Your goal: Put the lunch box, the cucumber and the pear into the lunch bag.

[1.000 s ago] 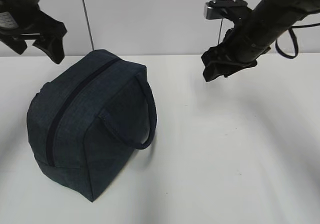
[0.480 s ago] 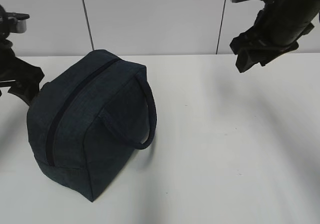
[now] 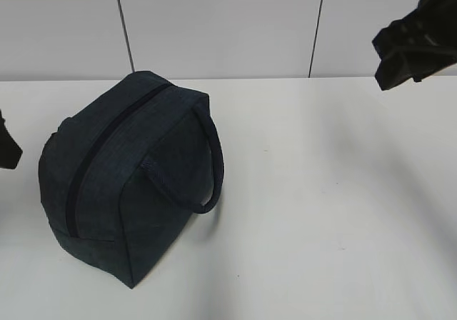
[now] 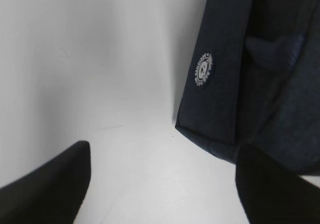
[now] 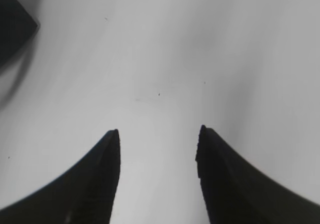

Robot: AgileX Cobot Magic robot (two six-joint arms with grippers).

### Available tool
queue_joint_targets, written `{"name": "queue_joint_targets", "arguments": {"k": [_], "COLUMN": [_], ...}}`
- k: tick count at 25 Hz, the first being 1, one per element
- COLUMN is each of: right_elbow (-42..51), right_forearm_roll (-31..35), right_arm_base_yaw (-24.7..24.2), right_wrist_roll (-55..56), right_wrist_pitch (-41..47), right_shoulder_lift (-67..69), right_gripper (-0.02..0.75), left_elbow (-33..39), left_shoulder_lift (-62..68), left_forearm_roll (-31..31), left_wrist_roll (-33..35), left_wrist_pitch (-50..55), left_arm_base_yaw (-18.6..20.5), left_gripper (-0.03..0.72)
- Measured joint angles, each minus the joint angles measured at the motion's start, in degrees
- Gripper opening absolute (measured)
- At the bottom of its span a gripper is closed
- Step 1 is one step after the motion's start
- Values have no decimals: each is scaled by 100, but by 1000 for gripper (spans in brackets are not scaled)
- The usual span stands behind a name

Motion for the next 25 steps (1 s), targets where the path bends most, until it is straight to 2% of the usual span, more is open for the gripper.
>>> {"name": "queue_joint_targets", "arguments": {"k": [9, 19, 25], "right_elbow": [1177, 2460, 3460], "right_forearm_roll": [80, 145, 192], "right_arm_base_yaw": [0, 0, 0], "right_wrist_roll": [153, 95, 60], "right_wrist_pitch": [-35, -13, 45], "right_shoulder_lift": [-1570, -3668, -5525], "right_gripper": [389, 389, 389], "left_elbow": [926, 986, 1010], "left_shoulder_lift": [-2145, -4123, -5151], "left_forearm_roll": [-43, -43, -59], "left_wrist_roll": [0, 0, 0], "left_wrist_pitch": [35, 912, 1250], "left_arm_base_yaw": [0, 0, 0], "left_gripper": [522, 522, 522]}}
